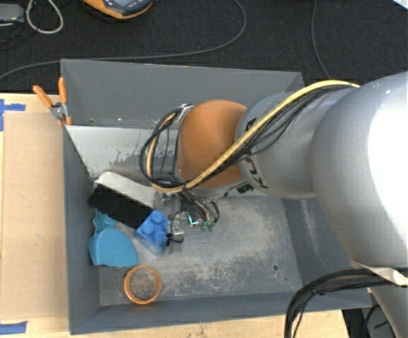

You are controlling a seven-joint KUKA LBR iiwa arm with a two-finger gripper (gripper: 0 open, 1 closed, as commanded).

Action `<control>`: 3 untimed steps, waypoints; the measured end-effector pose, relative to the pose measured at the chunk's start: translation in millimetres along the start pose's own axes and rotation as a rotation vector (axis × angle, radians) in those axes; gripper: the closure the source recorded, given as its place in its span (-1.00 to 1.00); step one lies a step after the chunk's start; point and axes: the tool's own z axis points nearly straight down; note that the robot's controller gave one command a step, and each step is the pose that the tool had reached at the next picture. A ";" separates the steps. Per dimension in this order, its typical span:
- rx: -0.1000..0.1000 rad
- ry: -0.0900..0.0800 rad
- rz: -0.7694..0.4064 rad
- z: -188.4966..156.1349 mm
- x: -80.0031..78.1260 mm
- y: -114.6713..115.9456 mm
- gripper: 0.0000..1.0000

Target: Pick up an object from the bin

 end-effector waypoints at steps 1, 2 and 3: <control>0.003 0.001 0.004 -0.1 0.3 -3.5 -1.00; 0.004 0.001 0.130 23.9 7.3 21.0 -1.00; 0.004 0.001 0.215 25.2 -7.7 35.2 -1.00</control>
Offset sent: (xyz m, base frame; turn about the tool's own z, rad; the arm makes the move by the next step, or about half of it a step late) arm -0.0107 0.0211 -0.0248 0.1324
